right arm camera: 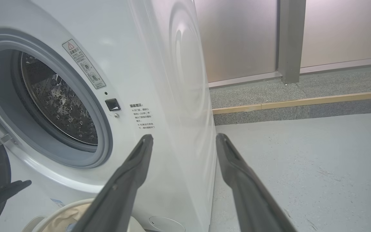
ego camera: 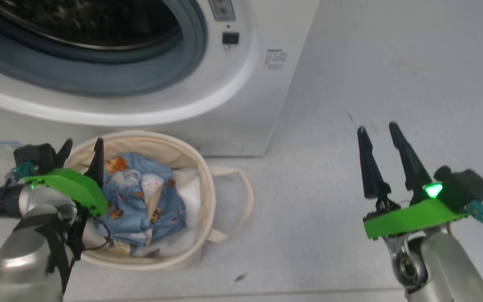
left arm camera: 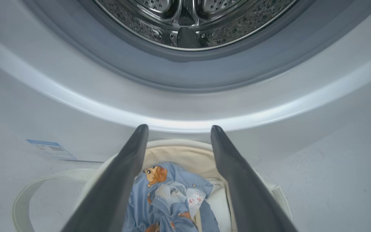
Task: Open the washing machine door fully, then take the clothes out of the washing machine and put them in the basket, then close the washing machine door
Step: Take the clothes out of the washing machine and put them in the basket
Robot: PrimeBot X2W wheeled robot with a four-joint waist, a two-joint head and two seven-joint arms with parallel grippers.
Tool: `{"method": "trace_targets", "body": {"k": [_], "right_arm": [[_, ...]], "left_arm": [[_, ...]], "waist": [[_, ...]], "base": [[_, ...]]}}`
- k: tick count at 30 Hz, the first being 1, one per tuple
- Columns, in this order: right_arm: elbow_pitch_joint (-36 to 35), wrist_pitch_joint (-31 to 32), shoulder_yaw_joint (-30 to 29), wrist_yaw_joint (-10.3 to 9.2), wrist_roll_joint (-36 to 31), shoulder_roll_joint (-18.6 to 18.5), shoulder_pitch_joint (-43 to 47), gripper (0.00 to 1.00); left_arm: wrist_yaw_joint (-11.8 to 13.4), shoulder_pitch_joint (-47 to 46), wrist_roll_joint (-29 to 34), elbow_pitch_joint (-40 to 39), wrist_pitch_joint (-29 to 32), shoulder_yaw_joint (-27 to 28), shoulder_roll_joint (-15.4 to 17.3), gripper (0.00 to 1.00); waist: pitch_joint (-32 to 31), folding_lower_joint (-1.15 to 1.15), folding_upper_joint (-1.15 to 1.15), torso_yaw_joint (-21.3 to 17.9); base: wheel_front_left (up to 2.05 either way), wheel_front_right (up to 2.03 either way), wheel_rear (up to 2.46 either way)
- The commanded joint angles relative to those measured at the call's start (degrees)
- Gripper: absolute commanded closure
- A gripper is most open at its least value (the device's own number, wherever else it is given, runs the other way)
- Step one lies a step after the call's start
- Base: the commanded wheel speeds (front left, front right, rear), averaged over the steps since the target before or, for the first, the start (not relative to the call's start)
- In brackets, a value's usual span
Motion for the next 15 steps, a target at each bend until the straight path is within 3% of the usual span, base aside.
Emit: {"method": "trace_targets", "body": {"k": [1, 8, 15], "right_arm": [[-1.19, -0.70, 1.08, 0.05, 0.32, -0.53, 0.99, 0.00], [0.60, -0.70, 1.57, 0.05, 0.79, -0.87, 4.09, 0.00], [1.42, -0.70, 2.30, 0.05, 0.83, -0.90, 5.73, 0.00]], "left_arm": [[0.83, 1.02, 0.49, -4.46, -0.68, 3.07, 3.14, 0.00], [7.04, 13.33, 2.93, -26.60, -0.72, 15.10, 3.63, 0.00], [10.62, 25.10, 6.36, -40.02, -0.69, 18.16, 3.20, 0.00]], "waist": [[-4.03, 0.00, 0.00, 2.48], [-9.48, 0.00, 0.00, 4.35], [-12.66, 0.00, 0.00, 4.71]], "base": [[0.00, 0.00, 0.00], [0.00, 0.00, 0.00], [0.00, 0.00, 0.00]]}}
